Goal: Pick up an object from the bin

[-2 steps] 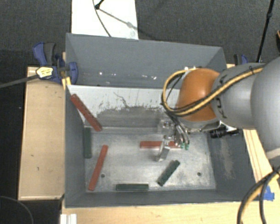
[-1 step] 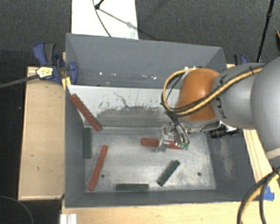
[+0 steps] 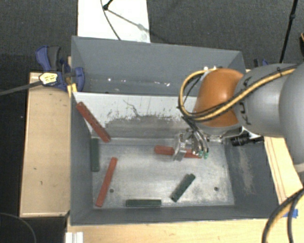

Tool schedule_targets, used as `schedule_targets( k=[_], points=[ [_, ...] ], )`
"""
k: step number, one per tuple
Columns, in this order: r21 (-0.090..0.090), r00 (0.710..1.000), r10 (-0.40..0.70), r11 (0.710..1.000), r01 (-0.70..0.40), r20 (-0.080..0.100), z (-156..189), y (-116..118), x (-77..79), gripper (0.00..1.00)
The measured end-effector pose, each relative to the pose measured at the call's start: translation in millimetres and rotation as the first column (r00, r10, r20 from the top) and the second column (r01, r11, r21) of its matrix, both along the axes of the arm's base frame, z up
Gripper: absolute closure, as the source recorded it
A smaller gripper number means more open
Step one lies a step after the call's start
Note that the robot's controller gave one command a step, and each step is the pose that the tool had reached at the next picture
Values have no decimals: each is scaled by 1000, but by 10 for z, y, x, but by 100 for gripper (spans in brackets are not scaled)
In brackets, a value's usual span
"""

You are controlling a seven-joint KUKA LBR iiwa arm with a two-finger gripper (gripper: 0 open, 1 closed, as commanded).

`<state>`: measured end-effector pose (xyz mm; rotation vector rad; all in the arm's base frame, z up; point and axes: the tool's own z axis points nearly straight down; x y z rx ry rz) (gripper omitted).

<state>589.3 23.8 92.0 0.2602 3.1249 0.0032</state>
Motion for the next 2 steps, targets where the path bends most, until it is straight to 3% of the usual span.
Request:
schedule_targets(
  k=[2],
  points=[
    [0,1000,-1,1000,1,2,798,0,36,100]
  ],
)
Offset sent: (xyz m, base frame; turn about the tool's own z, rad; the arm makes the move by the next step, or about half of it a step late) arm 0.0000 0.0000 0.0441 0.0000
